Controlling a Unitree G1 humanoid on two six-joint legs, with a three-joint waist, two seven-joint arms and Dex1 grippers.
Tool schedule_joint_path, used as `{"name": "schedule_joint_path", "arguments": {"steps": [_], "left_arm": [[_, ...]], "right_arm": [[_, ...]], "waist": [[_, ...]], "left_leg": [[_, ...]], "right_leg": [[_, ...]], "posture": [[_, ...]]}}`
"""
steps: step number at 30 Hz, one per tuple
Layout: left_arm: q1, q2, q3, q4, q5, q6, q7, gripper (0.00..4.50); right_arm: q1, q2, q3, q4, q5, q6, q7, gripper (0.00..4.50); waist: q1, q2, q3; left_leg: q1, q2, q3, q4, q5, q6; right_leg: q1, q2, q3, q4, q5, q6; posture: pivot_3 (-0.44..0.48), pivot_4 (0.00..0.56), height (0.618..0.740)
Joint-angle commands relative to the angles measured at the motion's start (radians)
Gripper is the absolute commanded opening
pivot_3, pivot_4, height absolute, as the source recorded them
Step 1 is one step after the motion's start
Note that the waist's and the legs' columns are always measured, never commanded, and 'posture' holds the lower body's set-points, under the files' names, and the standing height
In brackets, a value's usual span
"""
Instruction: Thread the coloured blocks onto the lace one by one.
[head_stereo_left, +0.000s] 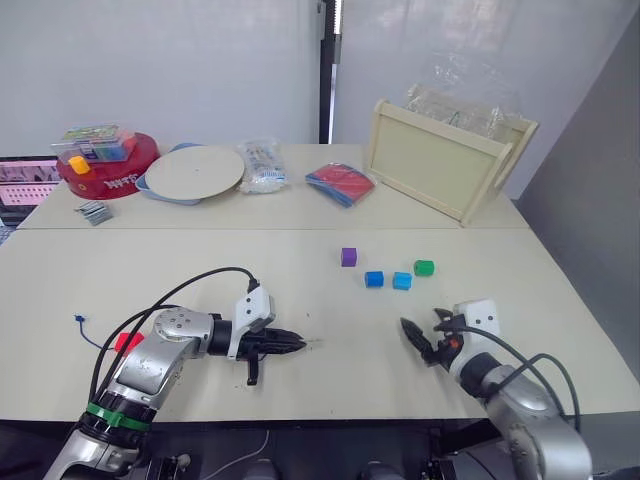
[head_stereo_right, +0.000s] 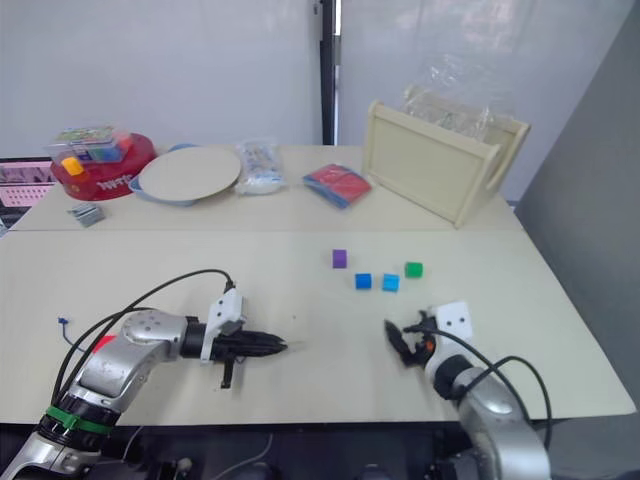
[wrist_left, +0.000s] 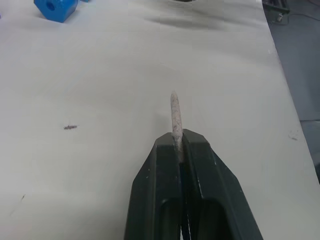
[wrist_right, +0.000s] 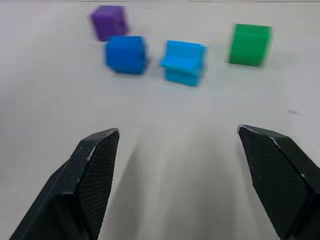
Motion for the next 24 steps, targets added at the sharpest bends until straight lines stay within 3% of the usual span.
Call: {"name": "schedule_joint_path", "arguments": {"steps": [1, 8, 14, 24], "left_arm": [[0.0, 0.009, 0.007, -0.034, -0.01, 0.0, -0.009, 0.0], [0.009, 0.007, 0.003, -0.041, 0.0, -0.005, 0.0, 0.0], [0.018, 0.006, 0.004, -0.038, 0.011, -0.018, 0.009, 0.0], [0.065, 0.007, 0.009, -0.057, 0.019, -0.041, 0.023, 0.0]], "right_arm": [[-0.092, 0.045, 0.001, 0.09, -0.067, -0.08, -0.133, 4.02], [-0.274, 0.026, -0.032, 0.275, -0.055, -0.103, -0.169, 4.02], [-0.442, -0.012, -0.07, 0.319, 0.019, 0.056, -0.167, 4.02], [-0.592, -0.051, -0.025, 0.516, -0.033, 0.102, -0.2, 4.02]], "waist": [[-0.008, 0.0, 0.0], [-0.009, 0.0, 0.0], [-0.009, 0.001, 0.0], [-0.01, 0.001, 0.0]], "left_leg": [[0.0, 0.0, 0.0, -0.001, 0.0, 0.0], [0.0, 0.0, 0.0, -0.003, 0.0, -0.001], [-0.001, 0.0, 0.0, -0.003, 0.0, -0.001], [-0.001, 0.0, 0.001, -0.004, 0.0, -0.001]], "right_leg": [[0.0, 0.0, 0.0, 0.0, 0.0, 0.0], [-0.001, 0.0, 0.0, -0.001, 0.0, 0.0], [-0.001, -0.001, 0.0, -0.001, 0.0, 0.0], [-0.002, -0.001, 0.0, -0.001, 0.0, 0.0]], "posture": [[0.0, 0.15, 0.74], [0.0, 0.15, 0.74], [0.0, 0.15, 0.74], [0.0, 0.15, 0.74]]}}
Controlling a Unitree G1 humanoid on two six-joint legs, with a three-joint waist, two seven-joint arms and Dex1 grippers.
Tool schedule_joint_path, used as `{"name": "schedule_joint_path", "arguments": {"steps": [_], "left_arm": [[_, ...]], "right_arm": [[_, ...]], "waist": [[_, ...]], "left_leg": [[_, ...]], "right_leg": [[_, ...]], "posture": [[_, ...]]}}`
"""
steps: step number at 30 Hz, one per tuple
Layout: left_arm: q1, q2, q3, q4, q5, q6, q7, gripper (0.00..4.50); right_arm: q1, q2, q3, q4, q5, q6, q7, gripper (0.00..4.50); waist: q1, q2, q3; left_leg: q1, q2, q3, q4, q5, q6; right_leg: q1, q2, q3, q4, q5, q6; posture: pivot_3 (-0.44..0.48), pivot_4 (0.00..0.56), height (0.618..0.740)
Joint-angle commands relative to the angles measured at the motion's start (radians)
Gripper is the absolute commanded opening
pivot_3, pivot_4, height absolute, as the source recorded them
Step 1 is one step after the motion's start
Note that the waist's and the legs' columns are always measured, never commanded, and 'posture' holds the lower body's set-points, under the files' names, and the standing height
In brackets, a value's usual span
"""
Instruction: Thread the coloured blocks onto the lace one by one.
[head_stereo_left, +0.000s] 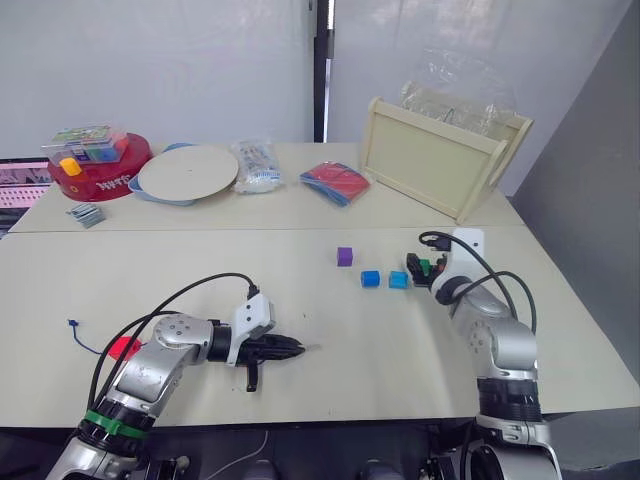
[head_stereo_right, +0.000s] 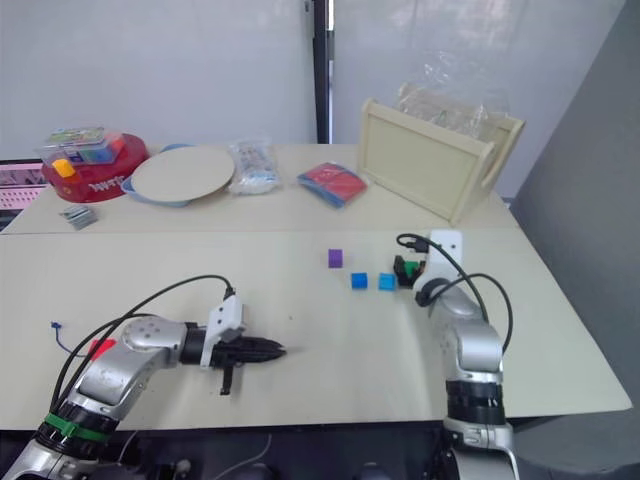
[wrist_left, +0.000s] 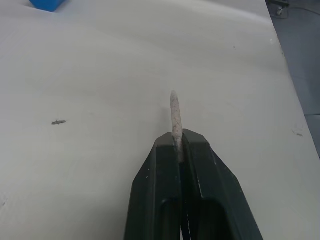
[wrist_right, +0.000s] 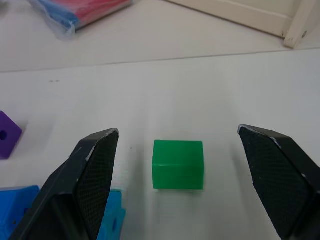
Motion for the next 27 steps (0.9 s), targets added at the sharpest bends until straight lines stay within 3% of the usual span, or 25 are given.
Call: {"name": "schedule_joint_path", "arguments": {"steps": [1, 7, 10, 16, 27], "left_arm": [[0.006, 0.006, 0.015, -0.043, -0.003, -0.019, 0.008, 0.0], [0.01, 0.006, 0.016, -0.044, -0.002, -0.019, 0.016, 0.0], [0.009, 0.006, 0.016, -0.041, -0.001, -0.02, 0.018, 0.0], [0.004, 0.004, 0.016, -0.043, -0.003, -0.014, 0.025, 0.0], [-0.015, -0.004, 0.01, -0.038, -0.005, -0.002, 0.031, 0.0]], "right_arm": [[-0.051, -0.017, 0.007, 0.051, -0.022, -0.028, -0.014, 4.02], [-0.077, -0.025, 0.019, 0.129, -0.039, -0.053, -0.013, 4.02], [-0.081, -0.031, 0.022, 0.153, -0.046, -0.064, -0.012, 3.33], [-0.084, -0.029, 0.013, 0.166, -0.044, -0.072, -0.017, 1.23], [-0.062, -0.035, -0.008, 0.069, -0.032, -0.098, -0.033, 1.2]], "waist": [[0.001, 0.0, 0.0], [0.0, 0.0, 0.0], [0.0, 0.0, 0.0], [-0.001, 0.0, 0.0], [0.0, 0.0, 0.0]], "left_leg": [[0.0, 0.0, 0.0, 0.0, 0.0, 0.0], [0.0, 0.0, 0.0, 0.0, 0.0, 0.0], [0.0, 0.0, 0.0, 0.0, 0.0, 0.0], [0.0, 0.0, 0.0, 0.0, 0.0, 0.0], [0.0, 0.0, 0.0, 0.0, 0.0, 0.0]], "right_leg": [[0.0, 0.0, 0.0, 0.0, 0.0, 0.0], [0.0, 0.0, 0.0, 0.0, 0.0, 0.0], [0.0, 0.0, 0.0, 0.0, 0.0, 0.0], [0.0, 0.0, 0.0, 0.0, 0.0, 0.0], [0.0, 0.0, 0.0, 0.0, 0.0, 0.0]], "posture": [[0.0, 0.15, 0.74], [0.0, 0.15, 0.74], [0.0, 0.15, 0.74], [0.0, 0.15, 0.74], [0.0, 0.15, 0.74]]}}
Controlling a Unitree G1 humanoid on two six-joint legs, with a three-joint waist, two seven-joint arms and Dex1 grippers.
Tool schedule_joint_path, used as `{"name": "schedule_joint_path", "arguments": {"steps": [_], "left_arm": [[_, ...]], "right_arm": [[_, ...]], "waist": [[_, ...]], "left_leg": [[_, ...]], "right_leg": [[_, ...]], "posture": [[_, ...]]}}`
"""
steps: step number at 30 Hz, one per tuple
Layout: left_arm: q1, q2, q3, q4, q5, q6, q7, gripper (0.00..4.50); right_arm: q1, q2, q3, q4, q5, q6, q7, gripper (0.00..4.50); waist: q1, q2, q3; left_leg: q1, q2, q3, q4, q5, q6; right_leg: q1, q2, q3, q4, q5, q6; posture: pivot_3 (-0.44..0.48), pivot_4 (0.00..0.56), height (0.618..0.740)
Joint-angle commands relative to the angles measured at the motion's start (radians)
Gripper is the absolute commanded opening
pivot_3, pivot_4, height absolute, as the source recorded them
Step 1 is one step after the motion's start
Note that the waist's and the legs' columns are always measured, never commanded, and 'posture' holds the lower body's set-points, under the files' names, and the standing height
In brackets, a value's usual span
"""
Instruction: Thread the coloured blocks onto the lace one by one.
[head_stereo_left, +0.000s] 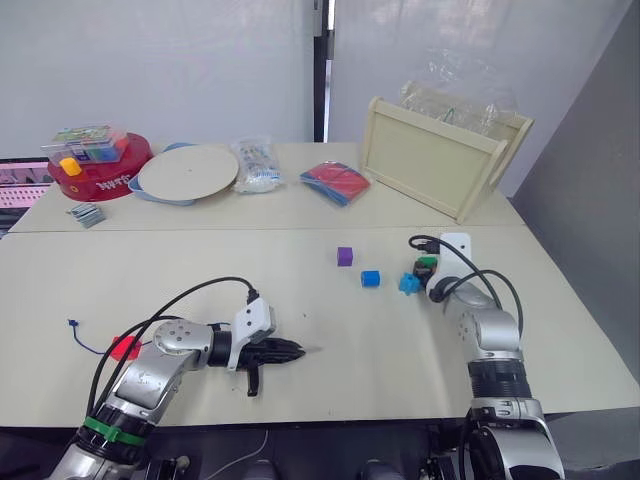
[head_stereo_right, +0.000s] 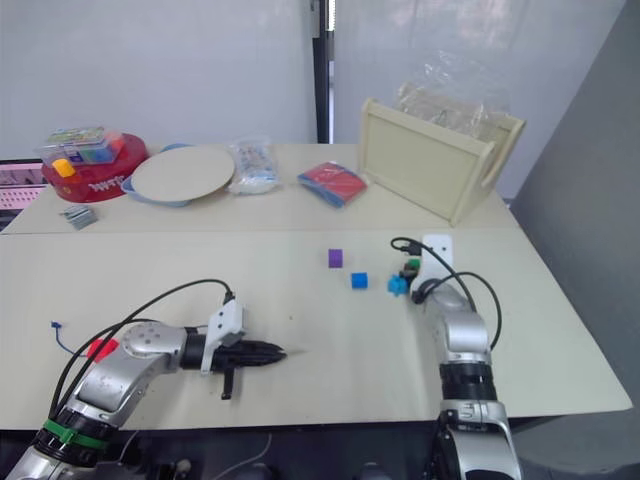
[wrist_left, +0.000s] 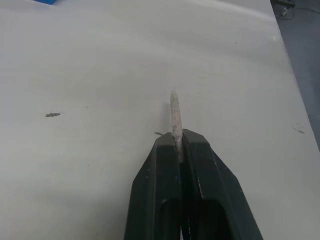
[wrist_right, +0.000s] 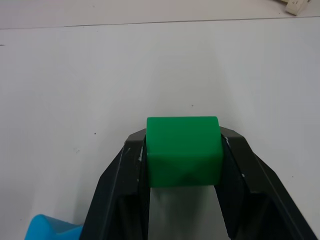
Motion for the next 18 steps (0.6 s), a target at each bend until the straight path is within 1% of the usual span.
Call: {"name": "schedule_joint_path", "arguments": {"steps": [1, 5, 10, 15, 16, 18], "left_arm": [[-0.019, -0.003, 0.009, -0.021, -0.006, -0.002, 0.004, 0.0], [-0.021, -0.004, 0.01, -0.02, -0.008, -0.001, 0.003, 0.0], [-0.012, 0.005, 0.015, -0.026, -0.012, -0.002, -0.003, 0.0], [-0.013, 0.015, 0.022, -0.021, -0.017, 0.001, -0.015, 0.0], [-0.014, 0.015, 0.021, -0.019, -0.018, 0.001, -0.017, 0.0], [-0.019, 0.012, 0.018, -0.017, -0.017, 0.003, -0.022, 0.0]], "right_arm": [[0.009, -0.015, -0.031, -0.119, 0.013, -0.028, -0.004, 1.2], [0.061, -0.022, -0.044, -0.278, 0.031, -0.01, 0.016, 1.2], [0.205, -0.05, -0.032, -0.64, 0.093, 0.109, 0.054, 1.2], [0.398, -0.05, 0.066, -0.986, 0.235, 0.253, 0.133, 1.2], [0.45, -0.045, 0.104, -1.035, 0.262, 0.265, 0.148, 1.2], [0.538, -0.043, 0.176, -1.077, 0.273, 0.281, 0.153, 1.2]], "waist": [[0.0, 0.0, 0.0], [0.003, 0.0, 0.0], [0.003, 0.0, 0.0], [-0.001, 0.0, 0.0], [-0.001, 0.0, 0.0], [0.0, 0.0, 0.0]], "left_leg": [[0.0, 0.0, 0.0, 0.0, 0.0, 0.0], [0.0, 0.0, 0.0, 0.0, 0.0, 0.0], [-0.001, 0.0, 0.0, -0.001, 0.0, 0.0], [0.0, 0.0, 0.0, -0.002, 0.0, 0.0], [0.0, 0.0, 0.0, -0.002, 0.0, 0.0], [0.0, 0.0, -0.001, -0.002, 0.0, 0.0]], "right_leg": [[0.0, 0.0, 0.0, 0.0, 0.0, 0.0], [0.0, 0.0, 0.0, 0.0, 0.0, 0.0], [0.0, 0.0, 0.0, -0.001, 0.0, 0.0], [0.0, 0.0, 0.0, -0.001, 0.0, 0.0], [0.0, 0.001, 0.0, -0.001, 0.0, 0.0], [0.0, 0.001, 0.0, -0.001, 0.0, 0.0]], "posture": [[0.0, 0.15, 0.74], [0.0, 0.15, 0.74], [0.0, 0.15, 0.74], [0.0, 0.15, 0.74], [0.0, 0.15, 0.74], [0.0, 0.15, 0.74]]}}
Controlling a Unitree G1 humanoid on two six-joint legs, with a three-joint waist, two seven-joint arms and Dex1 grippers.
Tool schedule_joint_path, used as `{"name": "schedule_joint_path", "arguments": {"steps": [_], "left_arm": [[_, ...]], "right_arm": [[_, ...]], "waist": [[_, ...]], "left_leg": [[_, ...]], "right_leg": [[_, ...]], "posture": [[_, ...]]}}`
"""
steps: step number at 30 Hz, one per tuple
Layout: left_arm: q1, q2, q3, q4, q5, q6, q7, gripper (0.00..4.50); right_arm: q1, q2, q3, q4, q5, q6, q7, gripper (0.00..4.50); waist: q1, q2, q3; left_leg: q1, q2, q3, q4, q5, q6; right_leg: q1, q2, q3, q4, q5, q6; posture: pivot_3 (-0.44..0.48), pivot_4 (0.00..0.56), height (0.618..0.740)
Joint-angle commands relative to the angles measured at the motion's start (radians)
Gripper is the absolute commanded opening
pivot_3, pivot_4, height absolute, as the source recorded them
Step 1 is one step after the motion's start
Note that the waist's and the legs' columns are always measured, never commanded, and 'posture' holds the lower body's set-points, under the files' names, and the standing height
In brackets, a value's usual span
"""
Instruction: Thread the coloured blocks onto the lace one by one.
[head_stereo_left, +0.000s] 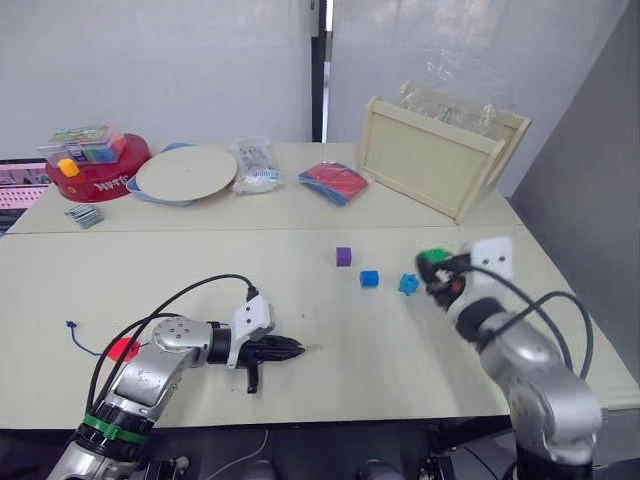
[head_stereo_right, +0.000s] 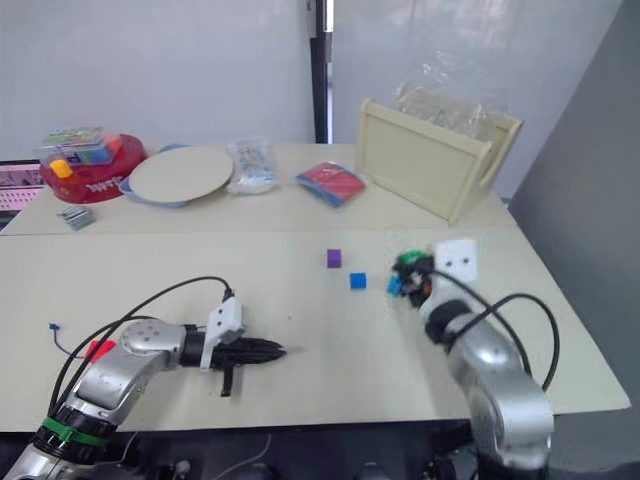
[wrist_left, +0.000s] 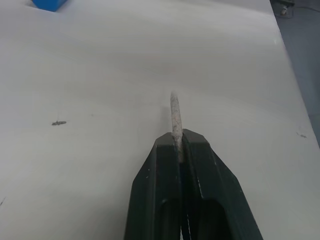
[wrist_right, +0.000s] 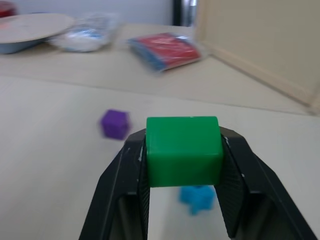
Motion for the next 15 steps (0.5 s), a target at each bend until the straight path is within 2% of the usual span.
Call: {"name": "schedule_joint_path", "arguments": {"steps": [1, 8, 15], "left_arm": [[-0.013, 0.004, 0.009, -0.017, -0.016, 0.002, -0.012, 0.0], [-0.024, -0.004, 0.002, -0.028, -0.014, 0.011, -0.015, 0.0], [-0.022, 0.0, 0.013, -0.047, -0.017, 0.024, -0.007, 0.0]], "right_arm": [[0.102, -0.004, 0.12, -0.095, 0.027, 0.018, 0.018, 1.2], [0.141, 0.022, 0.325, 0.088, -0.089, -0.09, -0.002, 1.2], [0.128, 0.059, 0.352, 0.228, -0.134, -0.123, -0.002, 1.2]], "waist": [[0.002, 0.0, 0.0], [0.001, 0.0, 0.0], [0.003, -0.001, 0.0]], "left_leg": [[0.0, 0.0, 0.0, 0.0, 0.0, 0.0], [0.0, -0.001, 0.0, 0.002, 0.0, 0.0], [0.0, -0.001, 0.0, 0.001, 0.0, 0.0]], "right_leg": [[0.0, 0.0, 0.0, 0.0, 0.0, 0.0], [0.001, -0.001, 0.0, 0.0, 0.0, 0.0], [0.001, -0.001, 0.0, -0.001, 0.0, 0.0]], "posture": [[0.0, 0.15, 0.74], [0.0, 0.15, 0.74], [0.0, 0.15, 0.74]]}}
